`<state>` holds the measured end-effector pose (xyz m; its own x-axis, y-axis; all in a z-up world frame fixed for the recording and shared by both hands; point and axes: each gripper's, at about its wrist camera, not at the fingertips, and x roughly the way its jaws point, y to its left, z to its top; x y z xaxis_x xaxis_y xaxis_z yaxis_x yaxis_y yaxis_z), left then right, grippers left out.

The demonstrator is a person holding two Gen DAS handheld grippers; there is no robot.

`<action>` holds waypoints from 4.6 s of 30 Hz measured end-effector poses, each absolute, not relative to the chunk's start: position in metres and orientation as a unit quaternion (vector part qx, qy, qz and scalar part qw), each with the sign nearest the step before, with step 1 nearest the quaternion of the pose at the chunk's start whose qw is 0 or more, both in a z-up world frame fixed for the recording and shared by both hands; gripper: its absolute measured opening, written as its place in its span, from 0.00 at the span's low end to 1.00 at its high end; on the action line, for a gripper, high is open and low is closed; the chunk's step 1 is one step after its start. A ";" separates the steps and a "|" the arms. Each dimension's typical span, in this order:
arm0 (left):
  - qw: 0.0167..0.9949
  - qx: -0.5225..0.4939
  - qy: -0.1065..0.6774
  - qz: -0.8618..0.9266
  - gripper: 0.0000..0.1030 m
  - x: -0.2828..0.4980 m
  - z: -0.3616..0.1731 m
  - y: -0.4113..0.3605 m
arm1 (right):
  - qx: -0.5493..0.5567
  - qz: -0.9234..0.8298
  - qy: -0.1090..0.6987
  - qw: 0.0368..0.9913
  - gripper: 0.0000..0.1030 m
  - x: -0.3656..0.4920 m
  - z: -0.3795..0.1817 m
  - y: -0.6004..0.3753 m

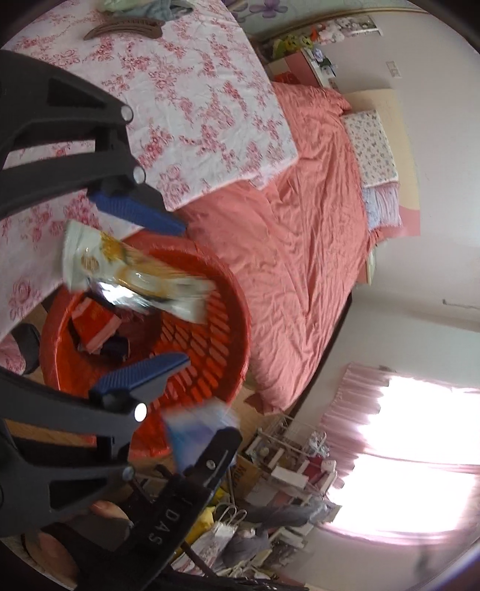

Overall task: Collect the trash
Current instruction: 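Carry both items over the orange basket and open both tools, then grasp the mint-green sock with the left tool while the right tool grasps the brown hair clip, then lift the green sock with the left tool while the right tool lifts the hair clip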

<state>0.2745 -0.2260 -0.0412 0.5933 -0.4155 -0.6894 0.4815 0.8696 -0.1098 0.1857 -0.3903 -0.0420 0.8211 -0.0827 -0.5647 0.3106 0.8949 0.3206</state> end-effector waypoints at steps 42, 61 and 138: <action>0.905 -0.039 0.421 0.046 0.08 0.312 -0.092 0.127 | 0.047 0.063 0.367 0.927 0.64 0.212 -0.067 -0.163; 0.900 -0.048 0.431 0.045 0.13 0.244 -0.092 0.175 | 0.061 0.184 0.412 0.890 0.29 0.263 -0.083 -0.040; 0.898 -0.029 0.436 0.048 0.36 0.296 -0.100 0.136 | 0.042 0.107 0.427 0.897 0.13 0.278 -0.097 -0.085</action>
